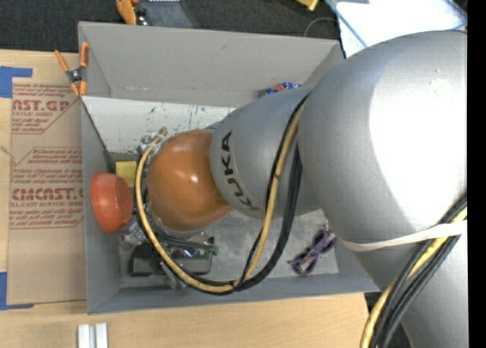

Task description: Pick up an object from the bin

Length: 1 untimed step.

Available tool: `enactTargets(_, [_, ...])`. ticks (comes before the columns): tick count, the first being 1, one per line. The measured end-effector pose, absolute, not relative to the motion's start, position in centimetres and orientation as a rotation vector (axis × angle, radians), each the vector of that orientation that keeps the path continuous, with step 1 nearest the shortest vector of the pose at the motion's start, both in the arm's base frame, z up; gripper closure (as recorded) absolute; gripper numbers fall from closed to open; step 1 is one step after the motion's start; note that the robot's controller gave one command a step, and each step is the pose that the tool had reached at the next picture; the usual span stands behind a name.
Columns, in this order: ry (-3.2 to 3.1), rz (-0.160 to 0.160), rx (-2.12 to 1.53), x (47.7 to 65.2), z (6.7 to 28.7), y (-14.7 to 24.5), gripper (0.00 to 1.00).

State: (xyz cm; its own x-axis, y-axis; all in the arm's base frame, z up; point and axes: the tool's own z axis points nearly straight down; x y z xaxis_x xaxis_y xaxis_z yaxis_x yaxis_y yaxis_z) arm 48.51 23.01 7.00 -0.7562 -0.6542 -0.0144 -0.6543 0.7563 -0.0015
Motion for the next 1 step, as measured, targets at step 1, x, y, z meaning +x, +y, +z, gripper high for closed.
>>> enactTargets(1, [2.933,0.011,-1.068,48.31,7.22,21.57,1.0])
